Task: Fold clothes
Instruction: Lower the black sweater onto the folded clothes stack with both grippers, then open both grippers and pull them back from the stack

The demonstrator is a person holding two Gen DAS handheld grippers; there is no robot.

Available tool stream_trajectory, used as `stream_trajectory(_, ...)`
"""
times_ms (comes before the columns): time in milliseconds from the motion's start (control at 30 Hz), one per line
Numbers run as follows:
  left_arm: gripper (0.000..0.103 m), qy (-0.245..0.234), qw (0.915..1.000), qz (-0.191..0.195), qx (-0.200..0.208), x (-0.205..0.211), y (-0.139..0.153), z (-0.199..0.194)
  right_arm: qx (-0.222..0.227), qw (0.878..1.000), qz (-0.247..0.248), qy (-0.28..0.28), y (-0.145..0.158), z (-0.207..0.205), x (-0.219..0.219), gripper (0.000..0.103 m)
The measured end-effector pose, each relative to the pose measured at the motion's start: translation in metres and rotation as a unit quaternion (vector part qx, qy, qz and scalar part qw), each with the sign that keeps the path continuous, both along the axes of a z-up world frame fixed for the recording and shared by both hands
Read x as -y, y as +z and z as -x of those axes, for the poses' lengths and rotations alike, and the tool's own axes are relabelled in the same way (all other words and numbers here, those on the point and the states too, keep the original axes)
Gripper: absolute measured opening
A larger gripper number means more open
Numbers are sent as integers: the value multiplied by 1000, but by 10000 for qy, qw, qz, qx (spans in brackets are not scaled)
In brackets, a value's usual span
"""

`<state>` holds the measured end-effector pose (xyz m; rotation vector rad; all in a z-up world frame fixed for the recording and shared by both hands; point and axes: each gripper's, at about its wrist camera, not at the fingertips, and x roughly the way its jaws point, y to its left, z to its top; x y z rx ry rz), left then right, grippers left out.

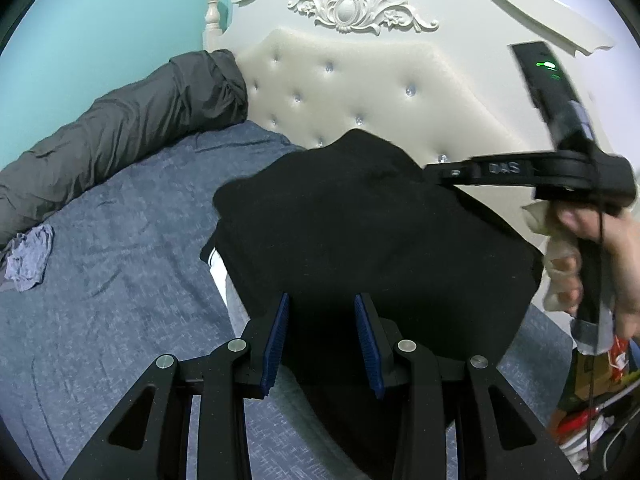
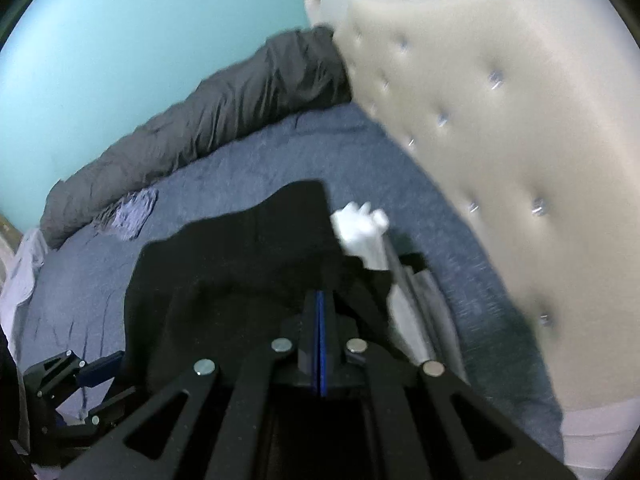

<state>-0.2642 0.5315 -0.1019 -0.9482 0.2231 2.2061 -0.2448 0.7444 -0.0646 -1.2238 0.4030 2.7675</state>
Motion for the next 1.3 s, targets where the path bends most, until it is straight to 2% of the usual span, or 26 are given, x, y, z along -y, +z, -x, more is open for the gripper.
stream_trajectory(133, 37, 54, 10000, -50, -11, 2, 3, -8, -390, 9991, -64, 171, 11, -34, 7, 0)
stream_trajectory(300, 37, 111, 9999, -66, -7, 4, 2, -15, -1042, 9942, 95, 260, 15, -81, 17, 0)
stream_trajectory(433, 37, 95, 9999, 3, 65, 2, 0, -19, -747, 9966, -30, 352, -7, -88, 24, 0)
stream_trajectory(533, 37, 107, 9999, 67, 13, 3, 2, -24, -747, 9968, 167, 224, -12, -93, 19, 0)
stream_trajectory(867, 37, 207, 9995, -216, -59, 31, 33, -55, -1166, 9930, 168, 69, 23, -129, 30, 0)
stream_trajectory(1033, 37, 293, 9992, -238, -86, 49, 48, -79, -1132, 9933, 220, -12, 29, -153, 36, 1)
stream_trajectory(1300, 39, 338, 9984, -327, -306, 75, 78, -117, -1318, 9909, 245, -73, 48, -199, 51, 4)
